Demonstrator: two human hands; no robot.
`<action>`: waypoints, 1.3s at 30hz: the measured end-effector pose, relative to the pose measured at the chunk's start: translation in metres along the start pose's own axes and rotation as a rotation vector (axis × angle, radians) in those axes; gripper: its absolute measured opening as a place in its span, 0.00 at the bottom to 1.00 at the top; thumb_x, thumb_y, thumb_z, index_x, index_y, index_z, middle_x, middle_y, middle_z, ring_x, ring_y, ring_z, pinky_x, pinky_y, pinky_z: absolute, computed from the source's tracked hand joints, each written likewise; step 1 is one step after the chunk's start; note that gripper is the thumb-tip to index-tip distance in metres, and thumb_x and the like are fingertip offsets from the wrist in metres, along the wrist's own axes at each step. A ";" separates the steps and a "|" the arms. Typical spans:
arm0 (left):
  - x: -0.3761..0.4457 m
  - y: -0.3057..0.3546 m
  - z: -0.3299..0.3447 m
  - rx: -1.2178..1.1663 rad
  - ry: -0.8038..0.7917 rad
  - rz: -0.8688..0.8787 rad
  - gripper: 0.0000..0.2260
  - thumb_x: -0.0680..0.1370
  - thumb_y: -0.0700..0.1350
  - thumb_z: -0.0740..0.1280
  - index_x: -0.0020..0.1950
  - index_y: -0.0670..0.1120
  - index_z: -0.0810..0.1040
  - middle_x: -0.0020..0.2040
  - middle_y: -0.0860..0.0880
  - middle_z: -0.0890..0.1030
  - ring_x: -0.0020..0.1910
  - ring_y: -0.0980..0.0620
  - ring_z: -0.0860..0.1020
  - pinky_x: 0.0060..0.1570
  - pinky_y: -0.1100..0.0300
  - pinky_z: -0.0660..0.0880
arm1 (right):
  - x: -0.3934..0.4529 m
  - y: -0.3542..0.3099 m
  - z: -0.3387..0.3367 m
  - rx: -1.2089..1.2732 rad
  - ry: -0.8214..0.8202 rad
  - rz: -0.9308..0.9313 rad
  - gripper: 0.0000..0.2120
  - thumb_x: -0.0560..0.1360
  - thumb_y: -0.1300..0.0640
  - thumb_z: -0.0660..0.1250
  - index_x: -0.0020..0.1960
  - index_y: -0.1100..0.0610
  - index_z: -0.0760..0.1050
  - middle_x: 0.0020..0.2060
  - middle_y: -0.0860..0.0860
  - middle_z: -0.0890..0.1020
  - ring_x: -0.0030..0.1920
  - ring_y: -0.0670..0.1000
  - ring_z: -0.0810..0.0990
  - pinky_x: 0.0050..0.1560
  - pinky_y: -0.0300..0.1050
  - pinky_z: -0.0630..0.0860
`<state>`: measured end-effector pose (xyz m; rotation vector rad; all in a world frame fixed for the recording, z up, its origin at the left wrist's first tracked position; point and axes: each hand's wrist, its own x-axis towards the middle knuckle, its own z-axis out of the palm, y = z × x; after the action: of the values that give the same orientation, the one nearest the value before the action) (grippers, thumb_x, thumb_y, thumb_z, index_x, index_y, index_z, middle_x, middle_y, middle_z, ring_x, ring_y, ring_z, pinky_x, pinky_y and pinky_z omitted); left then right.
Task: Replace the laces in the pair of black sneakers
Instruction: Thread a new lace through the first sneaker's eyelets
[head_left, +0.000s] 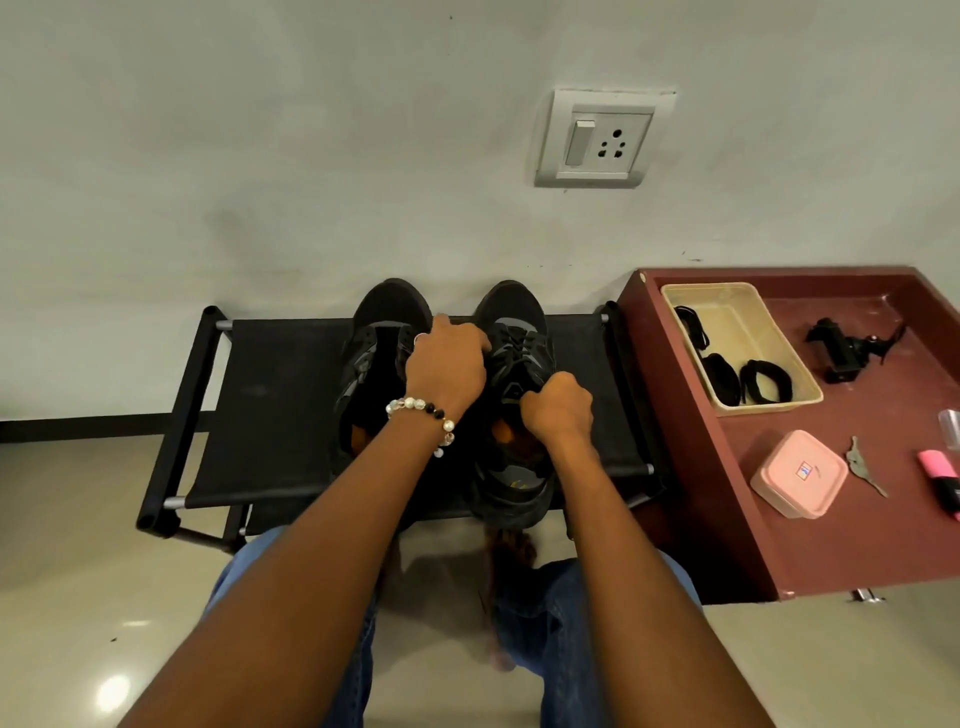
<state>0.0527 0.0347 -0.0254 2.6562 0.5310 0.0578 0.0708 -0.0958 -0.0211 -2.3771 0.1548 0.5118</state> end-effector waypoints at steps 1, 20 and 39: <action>0.002 -0.002 0.004 -0.012 -0.004 0.023 0.11 0.78 0.44 0.66 0.58 0.52 0.82 0.60 0.42 0.76 0.56 0.38 0.77 0.55 0.47 0.77 | 0.000 0.000 0.000 -0.002 -0.001 0.002 0.04 0.76 0.60 0.63 0.47 0.58 0.67 0.57 0.60 0.75 0.57 0.62 0.75 0.51 0.52 0.74; -0.002 0.011 -0.049 -1.097 0.043 -0.261 0.03 0.77 0.40 0.70 0.44 0.43 0.82 0.36 0.47 0.83 0.35 0.51 0.80 0.46 0.58 0.79 | 0.004 0.001 -0.014 0.057 -0.096 -0.098 0.06 0.68 0.55 0.66 0.43 0.53 0.71 0.53 0.56 0.78 0.58 0.62 0.75 0.57 0.60 0.76; -0.013 0.023 -0.101 -1.296 0.084 -0.210 0.08 0.74 0.35 0.71 0.52 0.40 0.82 0.43 0.41 0.85 0.40 0.44 0.84 0.54 0.53 0.80 | -0.009 -0.024 -0.006 -0.132 -0.078 -0.874 0.07 0.74 0.51 0.71 0.51 0.49 0.84 0.50 0.43 0.74 0.58 0.48 0.68 0.57 0.49 0.66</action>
<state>0.0369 0.0508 0.0762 1.3354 0.5282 0.3250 0.0703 -0.0820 0.0009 -2.2574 -0.9348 0.1832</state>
